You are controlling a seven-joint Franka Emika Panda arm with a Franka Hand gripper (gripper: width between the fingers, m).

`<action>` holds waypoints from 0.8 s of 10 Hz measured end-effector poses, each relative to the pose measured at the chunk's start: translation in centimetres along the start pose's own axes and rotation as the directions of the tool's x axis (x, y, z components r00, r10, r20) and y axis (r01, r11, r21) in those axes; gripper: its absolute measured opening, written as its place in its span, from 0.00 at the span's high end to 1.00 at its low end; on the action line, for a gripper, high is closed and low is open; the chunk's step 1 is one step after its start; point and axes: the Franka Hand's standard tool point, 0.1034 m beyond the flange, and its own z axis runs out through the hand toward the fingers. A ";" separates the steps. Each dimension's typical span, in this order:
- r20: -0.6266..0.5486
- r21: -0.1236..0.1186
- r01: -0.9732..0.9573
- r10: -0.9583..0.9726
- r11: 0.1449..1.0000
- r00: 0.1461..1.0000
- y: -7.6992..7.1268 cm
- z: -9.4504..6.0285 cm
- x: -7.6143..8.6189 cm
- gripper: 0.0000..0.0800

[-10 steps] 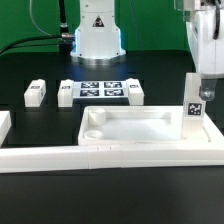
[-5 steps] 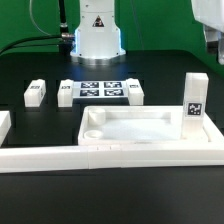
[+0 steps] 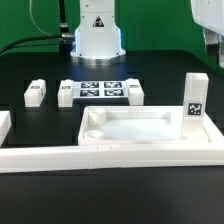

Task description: Assemble desk

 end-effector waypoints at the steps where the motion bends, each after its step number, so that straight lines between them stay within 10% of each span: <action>1: 0.008 0.010 0.057 -0.057 0.998 0.998 0.5 -0.8 -0.3 0.19; 4: 0.018 -0.005 0.276 -0.276 0.961 0.961 5.8 -1.8 0.8 0.19; 8: 0.018 -0.008 0.550 -0.550 0.835 0.835 6.1 -1.4 0.9 0.19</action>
Offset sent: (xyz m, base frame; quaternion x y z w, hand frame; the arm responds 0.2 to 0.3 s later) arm -0.0726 -0.0129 0.0056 -0.0161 -0.0034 -0.2362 0.9716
